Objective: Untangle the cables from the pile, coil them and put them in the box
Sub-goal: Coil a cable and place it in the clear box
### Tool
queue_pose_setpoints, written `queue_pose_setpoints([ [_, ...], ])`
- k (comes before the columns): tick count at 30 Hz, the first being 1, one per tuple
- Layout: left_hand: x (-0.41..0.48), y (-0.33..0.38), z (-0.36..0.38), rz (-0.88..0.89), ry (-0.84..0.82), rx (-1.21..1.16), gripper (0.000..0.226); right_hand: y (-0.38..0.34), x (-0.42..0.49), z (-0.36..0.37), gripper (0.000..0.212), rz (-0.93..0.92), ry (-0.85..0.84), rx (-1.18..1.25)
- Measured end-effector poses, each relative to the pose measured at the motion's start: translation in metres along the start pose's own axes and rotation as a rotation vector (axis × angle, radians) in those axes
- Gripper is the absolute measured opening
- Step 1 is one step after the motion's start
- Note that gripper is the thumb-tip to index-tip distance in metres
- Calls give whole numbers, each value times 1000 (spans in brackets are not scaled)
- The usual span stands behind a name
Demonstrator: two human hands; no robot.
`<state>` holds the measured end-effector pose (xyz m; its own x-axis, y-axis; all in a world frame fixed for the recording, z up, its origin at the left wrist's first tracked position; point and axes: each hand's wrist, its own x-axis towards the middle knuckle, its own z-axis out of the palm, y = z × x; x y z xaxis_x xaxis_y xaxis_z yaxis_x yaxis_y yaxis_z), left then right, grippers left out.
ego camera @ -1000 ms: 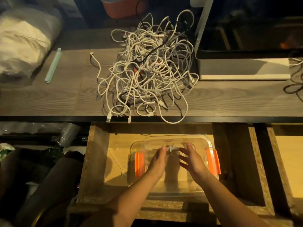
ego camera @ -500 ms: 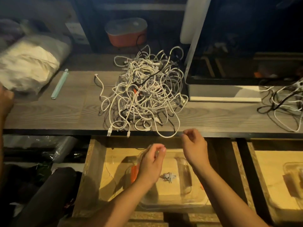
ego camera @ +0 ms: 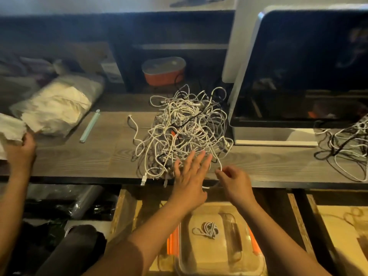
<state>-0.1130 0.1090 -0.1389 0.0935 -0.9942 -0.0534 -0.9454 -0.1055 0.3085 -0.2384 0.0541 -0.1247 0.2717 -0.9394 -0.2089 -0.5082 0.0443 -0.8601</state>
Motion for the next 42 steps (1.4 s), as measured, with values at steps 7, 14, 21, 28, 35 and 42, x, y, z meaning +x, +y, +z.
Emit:
queue_pose_setpoints([
  [7,40,2,-12,154,242,-64,79,-34,-7,-13,7,-446,122,-305],
  [14,60,4,-22,-46,318,-163,33,-60,-19,-10,26,-203,81,423],
  [21,72,-15,-25,-181,236,-157,16,-74,-16,-26,25,-31,183,929],
  [28,79,-16,-29,-164,143,61,34,-52,4,-25,29,5,-178,-321],
  [35,76,-18,-22,-156,147,22,24,-29,-2,-13,15,-100,-157,-136],
  [42,79,-8,-19,-100,142,-88,34,-51,-8,0,26,-28,99,615],
])
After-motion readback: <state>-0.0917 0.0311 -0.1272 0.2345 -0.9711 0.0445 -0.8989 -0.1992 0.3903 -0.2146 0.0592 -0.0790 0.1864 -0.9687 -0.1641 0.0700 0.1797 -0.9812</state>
